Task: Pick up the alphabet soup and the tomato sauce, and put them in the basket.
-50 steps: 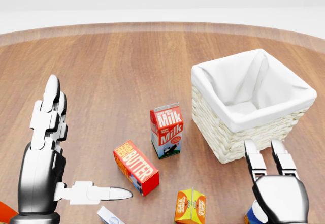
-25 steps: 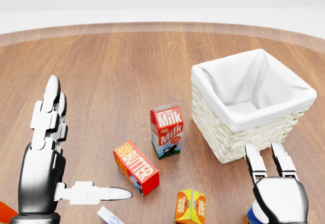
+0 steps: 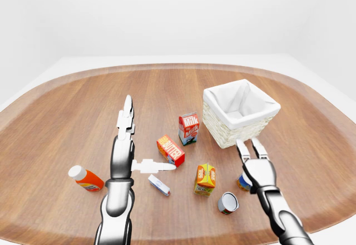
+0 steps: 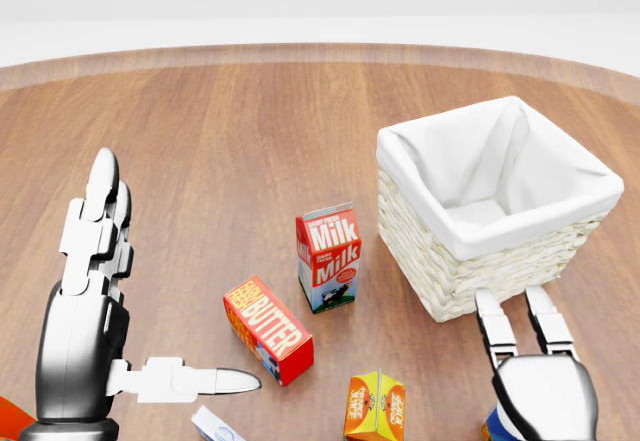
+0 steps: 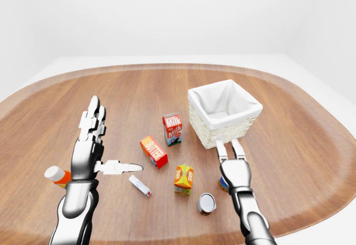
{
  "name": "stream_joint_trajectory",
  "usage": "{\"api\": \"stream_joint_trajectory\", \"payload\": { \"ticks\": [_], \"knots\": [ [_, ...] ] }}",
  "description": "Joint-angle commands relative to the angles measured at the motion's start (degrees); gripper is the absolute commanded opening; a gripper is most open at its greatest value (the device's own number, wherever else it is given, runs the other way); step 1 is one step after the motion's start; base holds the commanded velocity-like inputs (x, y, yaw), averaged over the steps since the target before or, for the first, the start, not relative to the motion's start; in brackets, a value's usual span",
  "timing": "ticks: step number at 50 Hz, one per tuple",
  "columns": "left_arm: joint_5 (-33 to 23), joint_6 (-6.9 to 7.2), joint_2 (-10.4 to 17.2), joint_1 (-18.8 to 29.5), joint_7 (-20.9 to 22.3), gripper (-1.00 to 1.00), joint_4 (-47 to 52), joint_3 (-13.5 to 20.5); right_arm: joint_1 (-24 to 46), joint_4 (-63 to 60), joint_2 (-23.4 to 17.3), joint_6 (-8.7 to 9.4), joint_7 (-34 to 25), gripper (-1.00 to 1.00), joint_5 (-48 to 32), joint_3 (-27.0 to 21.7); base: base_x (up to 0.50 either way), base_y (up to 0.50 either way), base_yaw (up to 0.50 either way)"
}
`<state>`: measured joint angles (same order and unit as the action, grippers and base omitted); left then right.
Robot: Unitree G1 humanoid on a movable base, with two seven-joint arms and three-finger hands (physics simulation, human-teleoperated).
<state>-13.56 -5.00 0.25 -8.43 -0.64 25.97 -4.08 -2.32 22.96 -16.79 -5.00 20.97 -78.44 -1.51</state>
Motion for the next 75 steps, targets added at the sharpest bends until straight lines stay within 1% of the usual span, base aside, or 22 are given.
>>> {"api": "stream_joint_trajectory", "payload": {
  "ticks": [1, 13, 19, 22, 53, 75],
  "knots": [
    [-0.1, 0.00, 0.1, 0.0, 0.1, 1.00, -0.1, 0.0, 0.2, 0.6, -0.1, 0.00, 1.2, 1.00, -0.6, 1.0, 0.00, 0.00, 0.00],
    [-0.1, 0.00, 0.1, 0.0, 0.0, 1.00, -0.1, 0.0, 1.0, 3.6, -0.2, 0.00, 3.3, 1.00, -1.2, 1.9, 0.00, 0.00, 0.00],
    [-0.1, 0.00, 0.1, 0.0, 0.1, 1.00, -0.1, 0.0, 0.8, 3.8, -0.2, 0.00, 3.2, 1.00, -1.1, 2.1, 0.00, 0.00, 0.00],
    [-0.1, 0.00, 0.1, 0.0, 0.1, 1.00, -0.1, 0.0, 1.5, 5.6, -0.4, 0.00, 4.4, 1.00, -1.4, 2.3, 0.00, 0.00, 0.00],
    [-0.1, 0.00, 0.1, 0.0, 0.1, 1.00, -0.1, 0.0, 4.0, 13.8, -0.8, 0.00, 8.8, 1.00, -1.9, 4.5, 0.00, 0.00, 0.00],
    [-0.1, 0.00, 0.1, 0.0, 0.0, 1.00, -0.1, 0.0, 4.9, 17.3, -0.8, 0.00, 9.0, 1.00, -2.1, 5.7, 0.00, 0.00, 0.00]
  ]
}}
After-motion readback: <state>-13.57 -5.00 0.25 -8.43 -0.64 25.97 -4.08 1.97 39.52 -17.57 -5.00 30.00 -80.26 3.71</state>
